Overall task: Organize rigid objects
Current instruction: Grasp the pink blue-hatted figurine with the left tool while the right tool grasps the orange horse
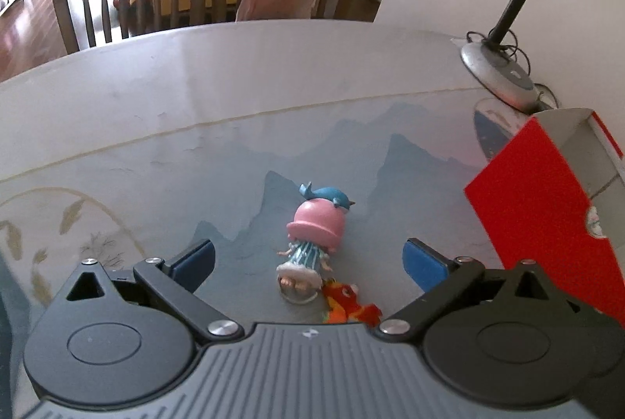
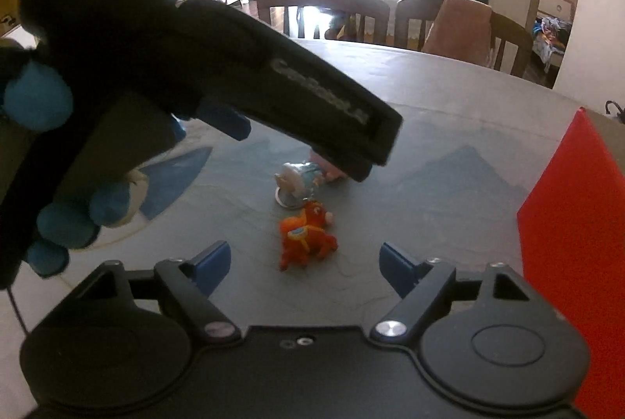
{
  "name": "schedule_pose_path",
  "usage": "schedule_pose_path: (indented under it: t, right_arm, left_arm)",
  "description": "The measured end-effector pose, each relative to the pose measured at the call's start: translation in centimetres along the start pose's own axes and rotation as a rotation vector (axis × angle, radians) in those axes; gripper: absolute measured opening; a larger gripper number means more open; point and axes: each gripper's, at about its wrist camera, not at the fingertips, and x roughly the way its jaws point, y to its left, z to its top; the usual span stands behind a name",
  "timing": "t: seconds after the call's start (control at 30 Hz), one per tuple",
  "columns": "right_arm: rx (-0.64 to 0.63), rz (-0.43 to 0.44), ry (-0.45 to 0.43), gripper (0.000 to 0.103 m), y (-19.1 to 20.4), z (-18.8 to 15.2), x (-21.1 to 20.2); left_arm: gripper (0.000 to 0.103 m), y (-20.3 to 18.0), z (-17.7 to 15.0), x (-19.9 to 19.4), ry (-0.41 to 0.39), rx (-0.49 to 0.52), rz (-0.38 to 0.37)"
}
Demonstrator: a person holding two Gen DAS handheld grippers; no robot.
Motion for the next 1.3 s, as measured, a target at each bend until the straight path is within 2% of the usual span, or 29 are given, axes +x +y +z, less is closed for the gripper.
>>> schedule_pose_path:
  t: [0.27,0.43,0.53,0.8,0.87,1.03,1.2,1.3]
  right_arm:
    - [0.009,-0.015,0.018,0.069,0.0,-0.5,1.2]
    - [-0.01,-0.024,0.009,0.068,0.7,-0.8,1.1]
    - [-0.026,-0.036,0.003,0.061,1.1,-1.0,0.9]
    - [-0.042,-0.049,-0.003,0.039,1.6,-1.2,0.5]
    - [-0.04,-0.048,-0.002,0.033,1.6,-1.1,0.5]
    - [-0.019,-0.059,0.007,0.032,1.8,-1.2,0.2]
    - [0.027,-0.066,0.014,0.032,1.1,-1.0,-1.0]
    - [0.051,-0.069,0.013,0.032,0.5,-0.8,-2.1]
  left_arm:
    - [0.103,-0.5,0.4,2.3,-0.01,0.047,0.035]
    - [0.102,-0.9,0.5,3.2,-0.021,0.082,0.059]
    - [0.102,-0.8,0.6,3.6,-0.02,0.09,0.063]
    - [0.073,-1.1,0.5,3.8,-0.037,0.108,0.063]
    - [0.062,-1.4,0.5,3.8,-0.039,0.124,0.066]
    - [0.038,-2.0,0.4,3.6,-0.035,0.152,0.063]
    - [0.037,-2.1,0.5,3.2,-0.027,0.15,0.1]
    - [0.037,-1.8,0.3,2.5,-0.011,0.124,0.094]
